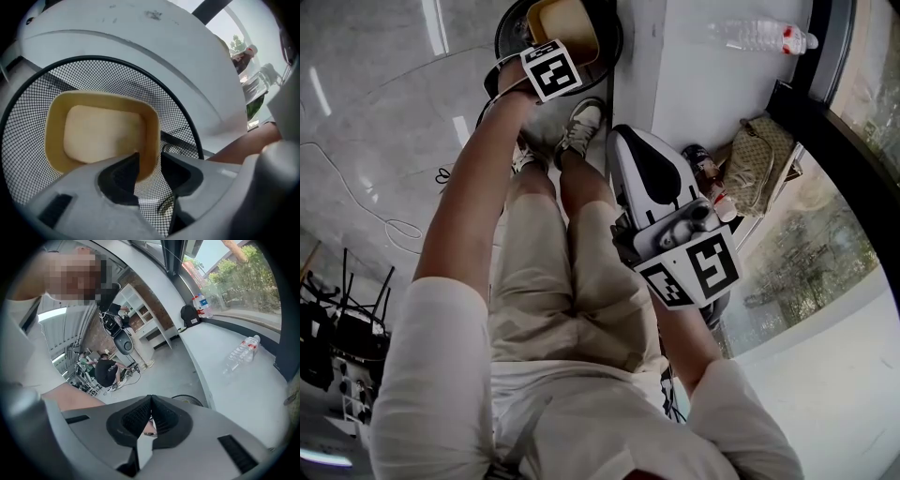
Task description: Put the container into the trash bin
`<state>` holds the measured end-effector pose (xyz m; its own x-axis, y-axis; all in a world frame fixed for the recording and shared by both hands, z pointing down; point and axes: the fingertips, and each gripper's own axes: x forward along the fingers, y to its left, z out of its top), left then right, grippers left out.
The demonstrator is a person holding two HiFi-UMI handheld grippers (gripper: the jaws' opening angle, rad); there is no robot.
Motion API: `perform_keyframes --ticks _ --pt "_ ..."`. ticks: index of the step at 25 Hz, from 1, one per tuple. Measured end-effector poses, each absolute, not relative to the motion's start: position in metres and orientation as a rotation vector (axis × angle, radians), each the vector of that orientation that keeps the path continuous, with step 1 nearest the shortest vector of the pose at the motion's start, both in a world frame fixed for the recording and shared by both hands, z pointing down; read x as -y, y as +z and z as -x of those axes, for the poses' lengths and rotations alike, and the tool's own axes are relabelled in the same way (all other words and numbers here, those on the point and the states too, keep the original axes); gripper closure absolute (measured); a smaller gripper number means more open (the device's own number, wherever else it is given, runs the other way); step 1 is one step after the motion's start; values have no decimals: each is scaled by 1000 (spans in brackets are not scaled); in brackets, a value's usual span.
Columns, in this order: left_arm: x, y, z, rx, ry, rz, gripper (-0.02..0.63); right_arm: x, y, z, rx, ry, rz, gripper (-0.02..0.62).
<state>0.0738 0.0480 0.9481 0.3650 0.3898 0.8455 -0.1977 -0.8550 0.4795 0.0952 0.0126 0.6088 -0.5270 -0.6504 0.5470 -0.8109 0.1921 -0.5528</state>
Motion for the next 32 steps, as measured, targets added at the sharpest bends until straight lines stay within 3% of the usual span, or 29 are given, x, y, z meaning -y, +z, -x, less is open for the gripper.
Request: perform_keyframes --ticks 18,32 --pt "-22 916 -83 13 1316 -2214 422 -13 601 -88 2278 1229 -1409 594" --pt "2 826 -53 227 1164 -2315 577 -20 556 -70 2297 1182 -1400 594"
